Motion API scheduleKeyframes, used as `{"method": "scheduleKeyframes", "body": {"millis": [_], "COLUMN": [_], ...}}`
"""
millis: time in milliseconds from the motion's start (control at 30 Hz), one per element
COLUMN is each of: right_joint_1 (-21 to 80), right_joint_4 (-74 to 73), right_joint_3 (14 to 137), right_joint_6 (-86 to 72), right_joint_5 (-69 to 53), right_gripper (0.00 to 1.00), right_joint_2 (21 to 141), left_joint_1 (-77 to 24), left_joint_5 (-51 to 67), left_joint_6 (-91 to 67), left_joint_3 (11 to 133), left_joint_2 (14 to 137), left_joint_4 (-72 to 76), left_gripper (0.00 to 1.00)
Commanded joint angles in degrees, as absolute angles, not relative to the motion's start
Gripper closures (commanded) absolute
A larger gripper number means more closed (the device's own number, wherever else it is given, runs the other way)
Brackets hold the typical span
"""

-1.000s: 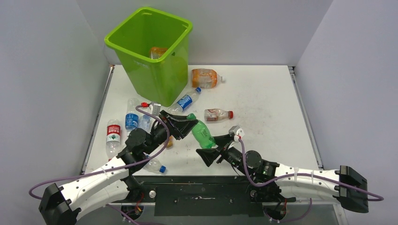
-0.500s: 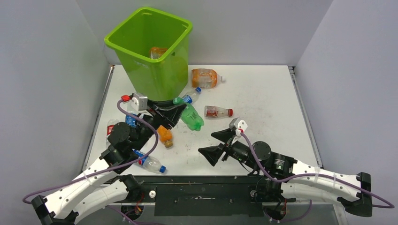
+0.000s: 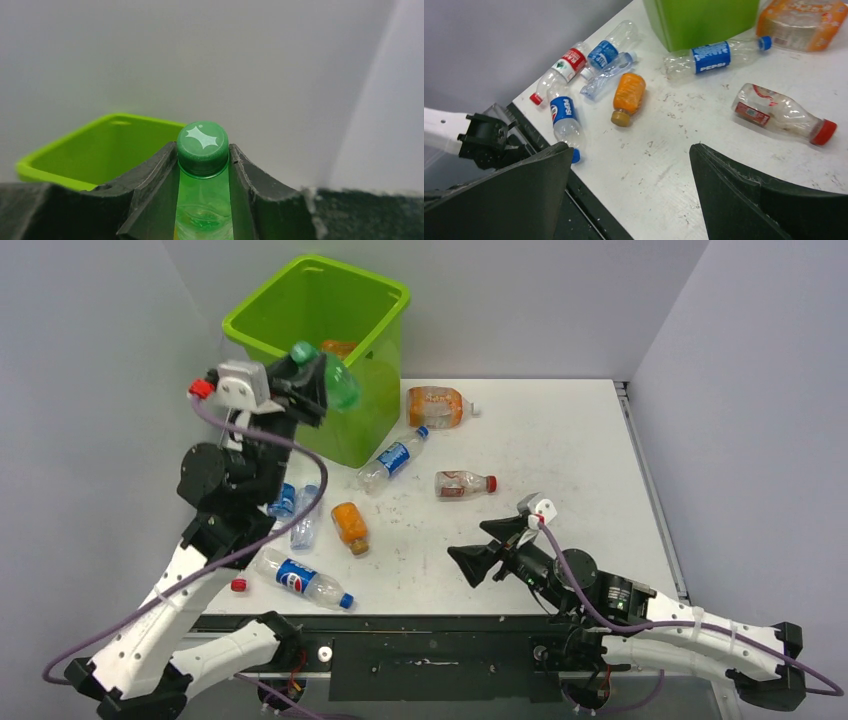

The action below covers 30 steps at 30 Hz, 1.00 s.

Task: Put the plastic bottles in the bin
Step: Place the plastic bottle in the trash bin.

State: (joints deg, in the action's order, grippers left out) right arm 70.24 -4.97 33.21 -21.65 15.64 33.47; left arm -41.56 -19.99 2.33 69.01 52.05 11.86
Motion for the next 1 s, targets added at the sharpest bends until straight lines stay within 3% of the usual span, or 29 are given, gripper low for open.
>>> {"method": "scheduleKeyframes", "body": {"millis": [0, 100, 233, 267, 300, 333, 367, 400, 567, 700, 967], "right_joint_1": [70.7, 70.6, 70.6, 70.6, 70.5, 70.5, 70.5, 70.5, 70.5, 70.5, 70.0], "right_joint_4": [-5.1, -6.5, -8.0, -8.3, -8.8, -9.2, -9.5, -9.6, -10.3, -8.6, -5.6], "right_joint_3": [31.8, 31.6, 31.7, 31.7, 31.8, 32.0, 32.1, 32.1, 31.8, 30.5, 30.5], "right_joint_6": [-25.7, -27.0, -27.6, -27.5, -27.4, -27.3, -27.3, -27.2, -26.6, -26.8, -28.4], "right_joint_5": [26.9, 30.2, 32.1, 32.3, 32.2, 32.2, 31.9, 31.6, 31.8, 32.5, 30.2], "right_gripper": [0.1, 0.1, 0.1, 0.1, 0.1, 0.1, 0.1, 0.1, 0.1, 0.1, 0.1], "right_joint_2": [30.8, 30.1, 29.7, 29.6, 29.4, 29.3, 29.2, 29.1, 29.0, 29.6, 38.4], "left_joint_1": [-28.1, -19.7, -15.3, -14.5, -13.6, -12.6, -12.1, -11.8, -15.5, -22.5, -30.9], "left_joint_5": [-22.7, -18.8, -17.8, -16.9, -15.8, -14.9, -14.7, -15.0, -16.7, -17.2, -11.8], "left_joint_6": [-1.8, -12.9, -16.2, -16.3, -16.7, -17.5, -18.3, -18.7, -16.8, -13.5, -19.2], "left_joint_3": [82.0, 91.1, 102.9, 105.6, 108.5, 111.5, 113.7, 114.8, 105.1, 95.3, 65.3], "left_joint_2": [60.9, 68.4, 80.5, 83.2, 85.7, 88.0, 89.6, 90.3, 83.1, 74.3, 52.5], "left_joint_4": [12.3, 8.3, 6.3, 5.6, 4.2, 2.5, 1.4, 1.6, 15.4, 17.4, 2.3], "left_gripper": [1.0, 1.0, 1.0, 0.9, 0.66, 0.35, 0.15, 0.01, 0.04, 0.04, 0.04]}}
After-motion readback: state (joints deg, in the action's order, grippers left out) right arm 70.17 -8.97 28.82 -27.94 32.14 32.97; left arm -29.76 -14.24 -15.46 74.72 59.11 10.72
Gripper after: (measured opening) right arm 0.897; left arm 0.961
